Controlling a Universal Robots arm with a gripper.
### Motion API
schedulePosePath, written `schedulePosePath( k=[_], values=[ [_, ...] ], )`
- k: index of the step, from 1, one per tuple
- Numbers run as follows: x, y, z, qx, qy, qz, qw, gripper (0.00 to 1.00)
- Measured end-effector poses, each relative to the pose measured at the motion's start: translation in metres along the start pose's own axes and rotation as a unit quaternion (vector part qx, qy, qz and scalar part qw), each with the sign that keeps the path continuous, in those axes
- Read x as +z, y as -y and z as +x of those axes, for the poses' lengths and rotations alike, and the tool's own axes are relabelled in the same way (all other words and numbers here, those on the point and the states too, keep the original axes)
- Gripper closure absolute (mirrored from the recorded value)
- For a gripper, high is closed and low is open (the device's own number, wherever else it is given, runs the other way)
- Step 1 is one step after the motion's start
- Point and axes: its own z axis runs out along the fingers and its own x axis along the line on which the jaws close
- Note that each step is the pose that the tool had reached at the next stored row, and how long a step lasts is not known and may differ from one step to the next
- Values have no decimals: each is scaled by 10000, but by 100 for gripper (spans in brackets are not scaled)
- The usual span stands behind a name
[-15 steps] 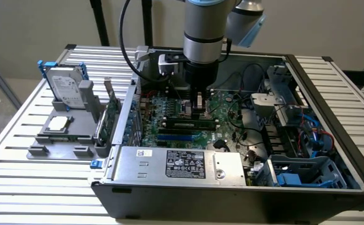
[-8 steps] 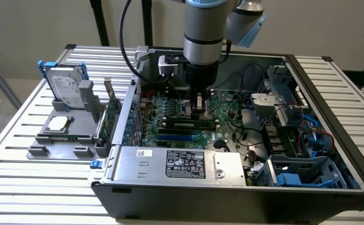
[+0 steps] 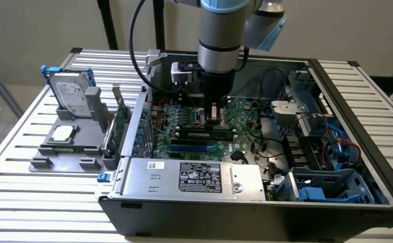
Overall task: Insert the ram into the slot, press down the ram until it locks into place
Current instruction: 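Press down the ram until it locks into place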
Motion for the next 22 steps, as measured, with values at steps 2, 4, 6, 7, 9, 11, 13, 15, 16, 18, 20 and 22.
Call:
schedulePosePath(
  k=[2,4,6,7,9,11,13,15,16,18,20,22],
  values=[
    [18,-1,-1,0,0,-16,10000,89],
    [38,-1,-1,0,-2,-21,10000,89],
    [56,-1,-1,-1,-7,-24,10000,89],
    [70,-1,-3,-1,-2,-22,10000,89],
    [84,-1,-3,-1,-3,-22,10000,89],
    [80,0,-4,0,1,-24,10000,89],
    [26,3,-3,-2,8,-48,10000,89],
    [-66,3,4,-3,0,-70,10000,89],
    [-107,3,5,-2,1,-73,10000,89],
    [-180,4,9,-3,1,-75,10000,89],
    [-223,5,12,-3,-1,-77,10000,89],
    [-226,5,12,-3,7,-76,10000,89]
  ],
)
